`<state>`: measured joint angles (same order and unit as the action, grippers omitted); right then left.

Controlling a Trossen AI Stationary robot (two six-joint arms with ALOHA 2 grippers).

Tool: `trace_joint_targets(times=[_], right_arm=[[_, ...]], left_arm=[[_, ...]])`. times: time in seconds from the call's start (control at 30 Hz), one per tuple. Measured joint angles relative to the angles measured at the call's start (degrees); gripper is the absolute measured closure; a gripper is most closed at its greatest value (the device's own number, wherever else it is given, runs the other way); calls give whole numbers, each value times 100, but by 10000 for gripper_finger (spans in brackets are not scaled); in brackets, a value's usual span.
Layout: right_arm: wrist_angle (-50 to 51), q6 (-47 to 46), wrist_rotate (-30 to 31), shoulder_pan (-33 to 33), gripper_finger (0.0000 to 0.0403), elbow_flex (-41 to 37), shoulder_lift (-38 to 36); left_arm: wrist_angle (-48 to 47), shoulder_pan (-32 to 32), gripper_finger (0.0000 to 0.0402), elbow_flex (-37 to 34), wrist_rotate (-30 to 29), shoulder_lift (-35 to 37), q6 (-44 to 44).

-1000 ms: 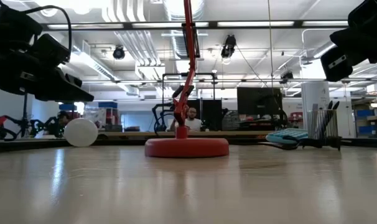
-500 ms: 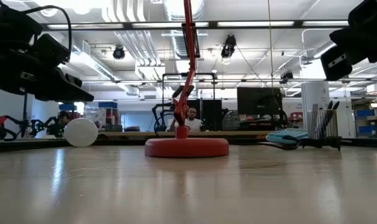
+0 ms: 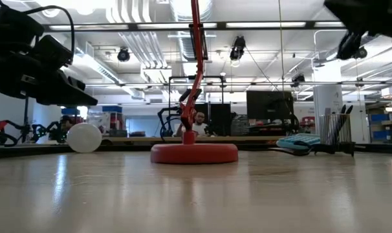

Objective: Screw lightbulb
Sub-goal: Insert the lightbulb into the orange desk lamp

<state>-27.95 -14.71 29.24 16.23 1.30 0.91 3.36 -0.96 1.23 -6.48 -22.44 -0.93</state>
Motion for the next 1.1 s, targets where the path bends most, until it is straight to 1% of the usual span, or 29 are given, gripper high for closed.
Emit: trace_joint_targets(times=[0.07, 0.1, 0.17, 0.23, 0.27, 0.37, 0.43, 0.5, 0.63, 0.67, 0.7, 0.73, 0.8, 0.87, 0.9, 0.97, 1.03, 1.1], right_arm=[[59, -736, 1007, -2, 394, 0, 34], [100, -1140, 1386, -2, 394, 0, 87], [239, -1865, 1775, -2, 394, 0, 254], [243, -2241, 1817, -2, 394, 0, 498], [157, -2419, 1734, -2, 394, 0, 646], [-442, -2934, 1170, -2, 394, 1, 1150], [-655, -2959, 997, 2, 394, 139, 1564], [-647, -2848, 990, 0, 394, 414, 2065], [-564, -2522, 1196, 2, 394, 1296, 3277], [-440, -2397, 1231, 2, 394, 1549, 3612], [-259, -2257, 1246, 0, 394, 1820, 3962], [-20, -2119, 1244, 2, 394, 2080, 4286], [494, -2032, 1225, 6, 394, 2596, 4911], [1093, -2207, 1025, 4, 394, 3019, 5476], [1386, -2362, 851, 2, 394, 3202, 5728], [1838, -2836, 507, 9, 394, 3554, 6166], [2215, -3395, 253, 45, 394, 3789, 6558], [2352, -3718, -12, 64, 394, 3956, 6950]], left_arm=[[1, 0, 401, 0, 0, 2, -1], [0, 1, 401, 0, 0, 1, 0], [0, 0, 401, 0, 0, 1, -1], [0, 1, 401, 0, 0, 2, -2], [2, -1, 401, 0, 0, 0, 0], [2, 0, 401, 0, 0, 1, 0], [0, 0, 401, -1, 0, 2, -2], [2, 1, 401, 0, 0, 1, -1], [120, 0, 401, -2, -2, 1, 45], [206, -1, 401, -2, -2, 1, 276], [318, -1, 401, -2, 0, 1, 766], [460, 1, 401, -2, 0, 1, 1479], [791, 1, 401, -2, -2, 2, 3232], [1098, 3, 401, -2, -13, 2, 4794], [1219, 3, 401, -2, -57, 2, 5381], [1433, 3, 401, -2, -162, 2, 6066], [1615, 3, 401, -2, -188, 7, 6134], [1767, 3, 401, -2, -201, 11, 6014]])
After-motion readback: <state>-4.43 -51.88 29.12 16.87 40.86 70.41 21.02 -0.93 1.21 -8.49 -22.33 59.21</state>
